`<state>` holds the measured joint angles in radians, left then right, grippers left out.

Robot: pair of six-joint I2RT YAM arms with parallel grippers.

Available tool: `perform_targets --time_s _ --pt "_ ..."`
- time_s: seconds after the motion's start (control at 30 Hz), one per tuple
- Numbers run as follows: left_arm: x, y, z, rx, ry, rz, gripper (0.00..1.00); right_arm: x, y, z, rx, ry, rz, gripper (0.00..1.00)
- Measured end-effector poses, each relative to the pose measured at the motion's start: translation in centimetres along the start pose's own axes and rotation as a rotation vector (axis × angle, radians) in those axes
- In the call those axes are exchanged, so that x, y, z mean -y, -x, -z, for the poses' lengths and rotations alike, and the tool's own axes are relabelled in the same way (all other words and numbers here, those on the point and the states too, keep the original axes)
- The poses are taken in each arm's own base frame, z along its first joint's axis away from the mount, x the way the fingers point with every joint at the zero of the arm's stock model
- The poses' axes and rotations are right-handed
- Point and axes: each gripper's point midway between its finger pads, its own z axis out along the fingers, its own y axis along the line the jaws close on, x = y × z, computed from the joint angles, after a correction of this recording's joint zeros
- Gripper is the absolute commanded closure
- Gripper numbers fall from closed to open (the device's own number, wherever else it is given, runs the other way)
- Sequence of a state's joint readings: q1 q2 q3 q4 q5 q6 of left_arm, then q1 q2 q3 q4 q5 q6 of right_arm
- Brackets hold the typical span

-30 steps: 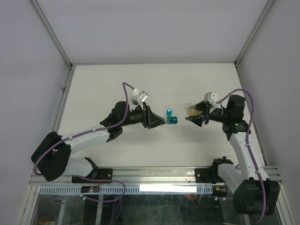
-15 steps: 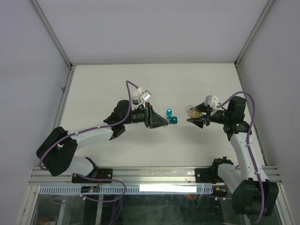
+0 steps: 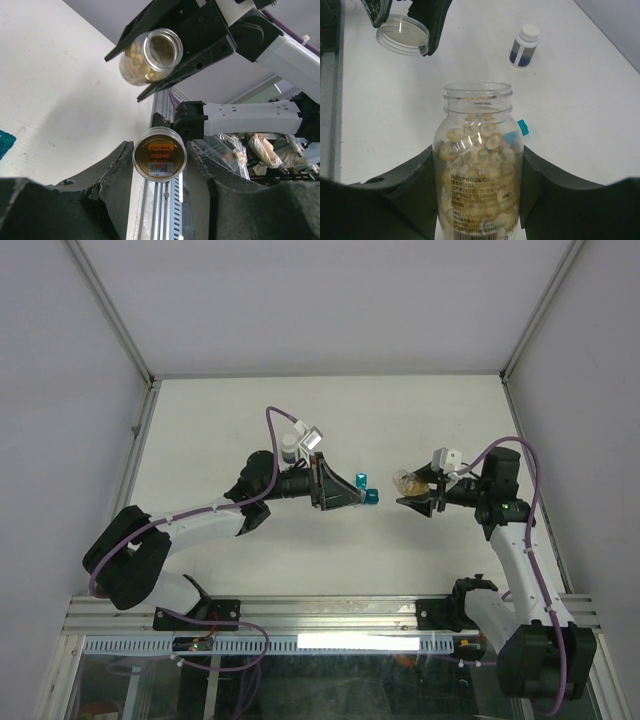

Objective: Sort the pills into containers

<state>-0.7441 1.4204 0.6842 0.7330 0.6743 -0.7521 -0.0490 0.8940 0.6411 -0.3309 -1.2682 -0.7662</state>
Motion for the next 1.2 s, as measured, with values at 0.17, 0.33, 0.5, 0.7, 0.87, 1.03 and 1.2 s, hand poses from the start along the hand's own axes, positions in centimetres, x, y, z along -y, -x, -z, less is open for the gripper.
perform_targets --time_s 0.17,0.33,0.5,0.7,0.87,1.03,1.2 --pt "-0.9 0.1 -0.4 -0.003 -0.001 0.011 0.69 -0.8 -0.3 -0.8 -0.015 0.036 -0.001 1.00" --pt "-1.1 0.0 -0.5 -0.005 0.003 0.014 0.69 -1.2 -0.5 -1.0 -0.024 0.050 -0.007 1.00" --pt "-1.0 0.5 -0.7 0.001 -0.003 0.007 0.69 -1.2 -0.5 -1.0 -0.027 0.051 -0.012 1.00" --pt "-1.2 0.6 -0.7 0.003 0.003 0.022 0.69 -1.3 -0.4 -0.9 -0.031 0.048 -0.012 1.00" --pt "-1.3 1.1 -0.7 0.011 0.003 0.020 0.69 -1.3 0.2 -0.8 -0.027 0.042 0.007 1.00" --pt "-1.1 1.4 -0.8 0.015 -0.002 0.014 0.69 -1.3 0.5 -0.7 -0.024 0.040 0.016 1.00" --pt "-0.9 1.4 -0.9 0.007 -0.012 0.023 0.69 -1.7 0.7 -0.9 -0.023 0.053 0.020 1.00"
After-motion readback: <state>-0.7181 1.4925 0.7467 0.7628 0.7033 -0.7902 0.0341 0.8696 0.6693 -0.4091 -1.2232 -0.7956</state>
